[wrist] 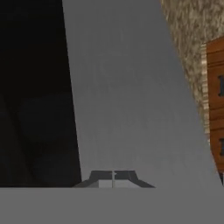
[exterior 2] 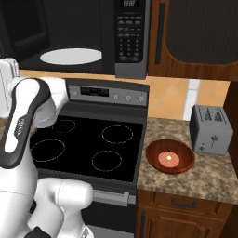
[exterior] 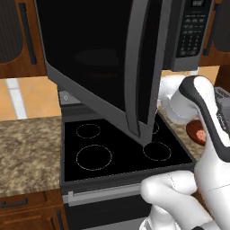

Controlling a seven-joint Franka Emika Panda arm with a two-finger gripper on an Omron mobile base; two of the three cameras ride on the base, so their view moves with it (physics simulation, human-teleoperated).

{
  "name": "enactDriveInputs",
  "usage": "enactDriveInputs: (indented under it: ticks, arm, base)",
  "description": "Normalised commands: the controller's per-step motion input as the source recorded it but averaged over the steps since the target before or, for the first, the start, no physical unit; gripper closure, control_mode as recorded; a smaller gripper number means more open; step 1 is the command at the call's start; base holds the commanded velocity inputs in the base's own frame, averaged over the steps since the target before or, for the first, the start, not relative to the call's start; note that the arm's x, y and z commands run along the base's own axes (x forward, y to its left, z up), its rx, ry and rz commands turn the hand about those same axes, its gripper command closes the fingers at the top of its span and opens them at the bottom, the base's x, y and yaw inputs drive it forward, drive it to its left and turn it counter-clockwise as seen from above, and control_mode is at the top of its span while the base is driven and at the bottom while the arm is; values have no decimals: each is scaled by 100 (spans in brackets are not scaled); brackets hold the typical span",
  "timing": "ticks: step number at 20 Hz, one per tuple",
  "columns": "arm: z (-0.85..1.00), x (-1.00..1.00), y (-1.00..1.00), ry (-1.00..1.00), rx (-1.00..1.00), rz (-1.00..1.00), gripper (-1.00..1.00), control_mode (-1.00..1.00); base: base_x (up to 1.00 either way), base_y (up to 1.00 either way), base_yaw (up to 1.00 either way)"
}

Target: Open the microwave, place the bowl with waffle inside the microwave, then close the microwave door and turn it on.

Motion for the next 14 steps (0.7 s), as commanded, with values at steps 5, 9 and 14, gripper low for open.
enactDriveInputs:
  ticks: [5,9,14]
  arm:
    - [0,0,100,0,0,24,100,-100]
    - [6,-3,88,-8,0,16,100,-100]
    - [26,-30,-10,-26,12,1,100,-100]
  base:
    - [0,0,0]
    - [0,0,0]
    - [0,0,0]
